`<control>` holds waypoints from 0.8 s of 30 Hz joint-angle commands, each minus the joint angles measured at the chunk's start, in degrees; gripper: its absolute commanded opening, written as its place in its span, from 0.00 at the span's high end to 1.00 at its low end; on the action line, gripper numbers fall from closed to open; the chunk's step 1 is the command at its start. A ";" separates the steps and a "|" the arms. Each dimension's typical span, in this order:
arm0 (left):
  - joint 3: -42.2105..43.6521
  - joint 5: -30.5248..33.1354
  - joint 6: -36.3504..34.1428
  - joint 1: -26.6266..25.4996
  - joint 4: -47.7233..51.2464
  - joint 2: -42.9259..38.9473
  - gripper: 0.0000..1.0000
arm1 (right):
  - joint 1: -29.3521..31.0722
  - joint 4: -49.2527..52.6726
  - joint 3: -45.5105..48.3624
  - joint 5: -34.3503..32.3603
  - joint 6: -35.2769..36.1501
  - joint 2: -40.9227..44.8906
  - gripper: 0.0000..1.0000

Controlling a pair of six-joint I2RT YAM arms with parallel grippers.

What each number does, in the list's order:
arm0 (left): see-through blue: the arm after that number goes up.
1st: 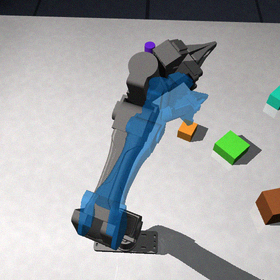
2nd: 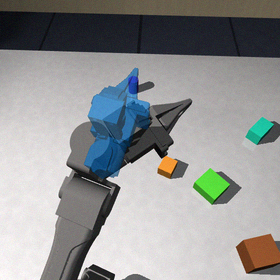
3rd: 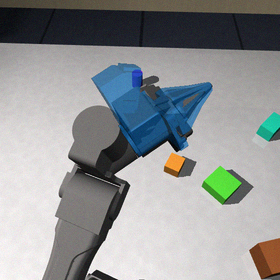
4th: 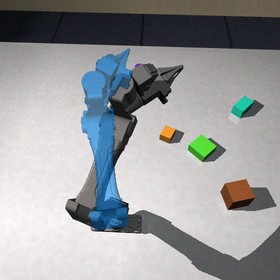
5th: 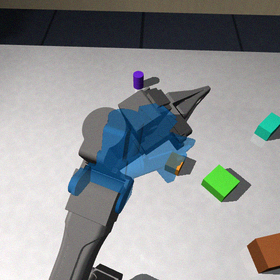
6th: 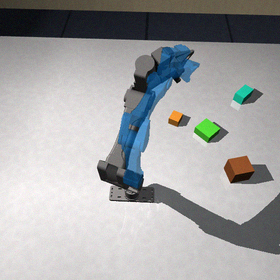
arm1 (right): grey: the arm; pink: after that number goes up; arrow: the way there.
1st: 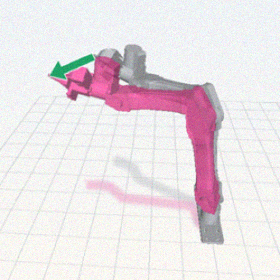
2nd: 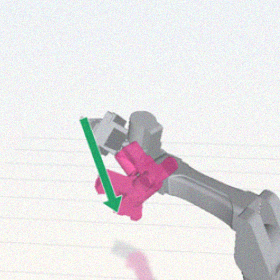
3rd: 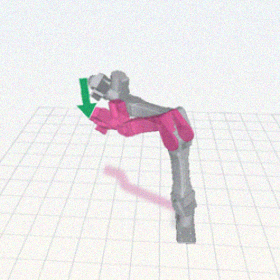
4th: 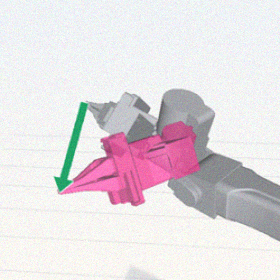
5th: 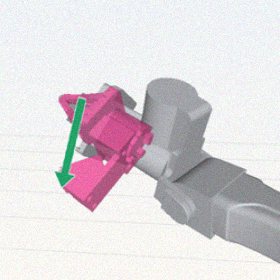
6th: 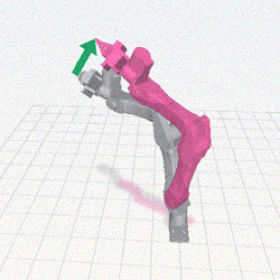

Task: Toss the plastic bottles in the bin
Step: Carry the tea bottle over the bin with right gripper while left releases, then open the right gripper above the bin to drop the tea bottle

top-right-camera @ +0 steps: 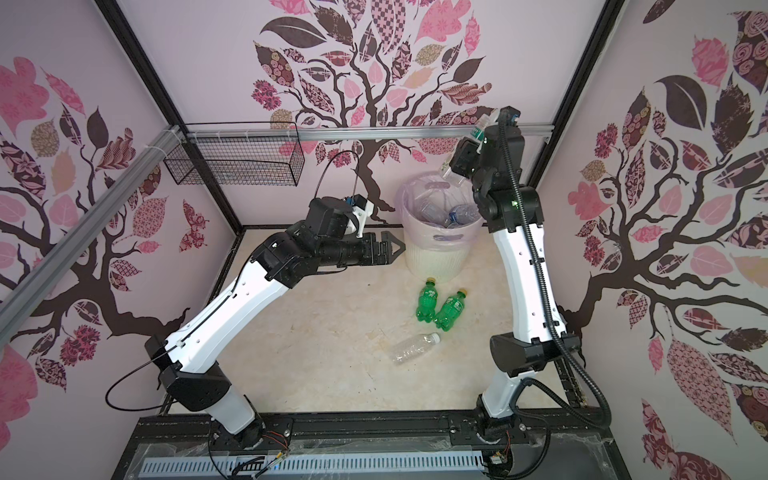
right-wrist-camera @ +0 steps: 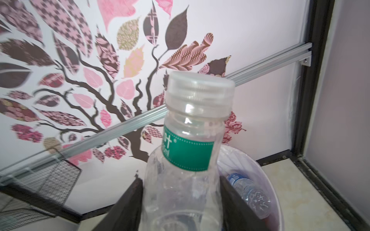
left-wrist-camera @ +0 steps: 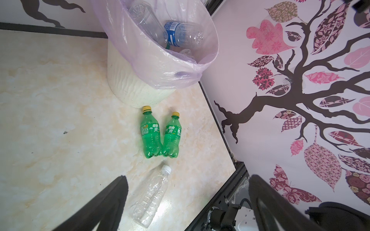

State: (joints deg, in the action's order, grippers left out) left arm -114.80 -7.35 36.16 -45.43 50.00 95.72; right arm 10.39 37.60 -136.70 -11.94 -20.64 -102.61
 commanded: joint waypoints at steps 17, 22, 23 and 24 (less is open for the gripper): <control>6.01 2.92 -0.35 -0.08 0.14 -1.34 0.03 | -1.25 9.87 3.06 2.94 -2.12 -0.33 0.00; 9.55 0.96 -1.29 -0.10 -1.28 -1.06 0.03 | -1.22 10.11 10.82 4.23 -2.20 5.99 0.00; 10.62 0.33 -1.56 -0.10 -1.62 -0.91 0.03 | -1.25 10.10 13.66 4.57 -2.31 7.51 0.00; 11.66 -0.47 -1.87 -0.10 -1.91 -0.76 0.03 | -1.25 9.97 16.22 4.86 -2.54 9.12 0.01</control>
State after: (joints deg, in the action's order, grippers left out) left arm -105.58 -5.89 35.77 -45.43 49.28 94.54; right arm 9.28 47.20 -124.27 -8.36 -22.50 -98.37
